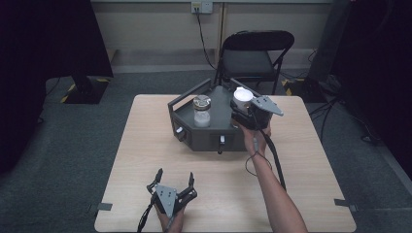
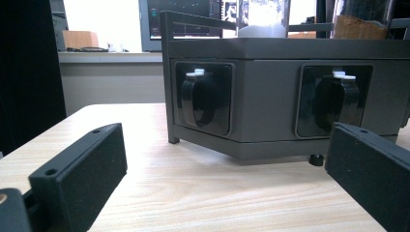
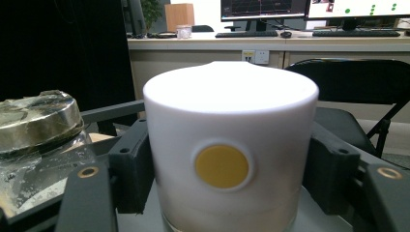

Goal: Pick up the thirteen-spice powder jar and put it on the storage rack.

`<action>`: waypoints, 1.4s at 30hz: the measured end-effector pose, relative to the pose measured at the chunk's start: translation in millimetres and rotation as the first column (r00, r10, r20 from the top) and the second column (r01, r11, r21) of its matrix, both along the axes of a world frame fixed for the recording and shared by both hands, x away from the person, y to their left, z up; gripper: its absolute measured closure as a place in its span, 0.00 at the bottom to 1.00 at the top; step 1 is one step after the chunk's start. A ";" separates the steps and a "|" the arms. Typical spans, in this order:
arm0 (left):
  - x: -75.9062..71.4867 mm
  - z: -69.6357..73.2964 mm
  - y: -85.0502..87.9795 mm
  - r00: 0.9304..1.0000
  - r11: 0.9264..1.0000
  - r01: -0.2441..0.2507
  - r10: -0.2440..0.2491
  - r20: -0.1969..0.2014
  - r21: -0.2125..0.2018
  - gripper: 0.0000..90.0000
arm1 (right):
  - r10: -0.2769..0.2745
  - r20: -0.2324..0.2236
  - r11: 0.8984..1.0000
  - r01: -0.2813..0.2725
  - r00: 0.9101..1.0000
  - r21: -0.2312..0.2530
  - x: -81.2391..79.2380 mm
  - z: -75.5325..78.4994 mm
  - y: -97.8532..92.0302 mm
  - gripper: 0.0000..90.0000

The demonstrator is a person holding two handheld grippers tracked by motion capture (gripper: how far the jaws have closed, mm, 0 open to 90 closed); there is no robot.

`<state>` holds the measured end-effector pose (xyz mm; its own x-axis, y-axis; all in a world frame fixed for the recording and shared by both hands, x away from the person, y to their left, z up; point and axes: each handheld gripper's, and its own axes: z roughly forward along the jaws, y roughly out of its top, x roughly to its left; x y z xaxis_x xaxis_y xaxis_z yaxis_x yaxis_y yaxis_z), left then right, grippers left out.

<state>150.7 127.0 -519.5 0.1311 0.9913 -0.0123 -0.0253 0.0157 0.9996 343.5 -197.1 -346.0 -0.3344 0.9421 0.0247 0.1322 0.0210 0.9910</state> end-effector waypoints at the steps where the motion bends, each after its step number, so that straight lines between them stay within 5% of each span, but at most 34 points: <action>1: 0.0 0.0 0.0 1.000 1.000 0.000 0.000 0.000 0.000 0.01 | 0.000 0.000 1.000 0.000 1.000 -0.004 -0.3 0.3 0.6 0.33; 37: 0.0 0.0 0.3 1.000 1.000 0.002 -0.002 0.000 0.000 0.01 | 0.001 0.009 1.000 -0.001 1.000 -0.009 -2.9 -2.0 0.7 0.32; 42: 0.0 0.0 0.6 1.000 1.000 0.004 -0.004 0.000 0.000 0.01 | 0.007 0.000 0.999 -0.007 1.000 0.053 2.4 -3.6 -4.4 0.05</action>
